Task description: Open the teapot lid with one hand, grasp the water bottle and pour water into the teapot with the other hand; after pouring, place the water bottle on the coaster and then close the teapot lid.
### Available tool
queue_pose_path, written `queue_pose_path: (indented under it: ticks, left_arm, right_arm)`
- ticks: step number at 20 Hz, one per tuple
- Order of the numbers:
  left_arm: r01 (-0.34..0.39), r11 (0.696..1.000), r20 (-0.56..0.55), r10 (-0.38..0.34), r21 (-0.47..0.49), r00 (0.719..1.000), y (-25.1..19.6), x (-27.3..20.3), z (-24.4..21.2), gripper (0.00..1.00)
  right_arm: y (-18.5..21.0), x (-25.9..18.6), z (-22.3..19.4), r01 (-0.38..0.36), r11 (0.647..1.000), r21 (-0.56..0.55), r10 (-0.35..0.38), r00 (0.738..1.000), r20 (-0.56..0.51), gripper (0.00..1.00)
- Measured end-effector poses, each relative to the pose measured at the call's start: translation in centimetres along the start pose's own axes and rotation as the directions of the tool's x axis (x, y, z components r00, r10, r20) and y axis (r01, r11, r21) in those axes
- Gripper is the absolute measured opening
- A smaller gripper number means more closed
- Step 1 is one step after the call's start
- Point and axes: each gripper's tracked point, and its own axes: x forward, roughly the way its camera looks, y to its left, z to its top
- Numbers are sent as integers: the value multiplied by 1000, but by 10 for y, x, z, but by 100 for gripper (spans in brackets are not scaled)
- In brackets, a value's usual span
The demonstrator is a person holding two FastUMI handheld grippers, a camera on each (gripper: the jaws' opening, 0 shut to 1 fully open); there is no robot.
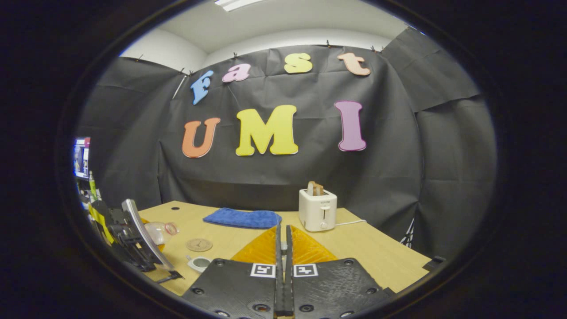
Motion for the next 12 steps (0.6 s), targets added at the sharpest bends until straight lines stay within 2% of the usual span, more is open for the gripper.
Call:
queue_pose_path:
  ticks: [5, 12]
  left_arm:
    - [-39, 992, 33, 36, 124, 999, 1, -5, 9, 75]
    - [-57, 969, 33, 50, 240, 998, 6, -5, 8, 75]
  right_arm:
    - [0, -1, 2, -1, 1000, -9, 1, 1000, 7, 0]
    - [2, -1, 1, -21, 1000, 11, 21, 1000, -2, 0]
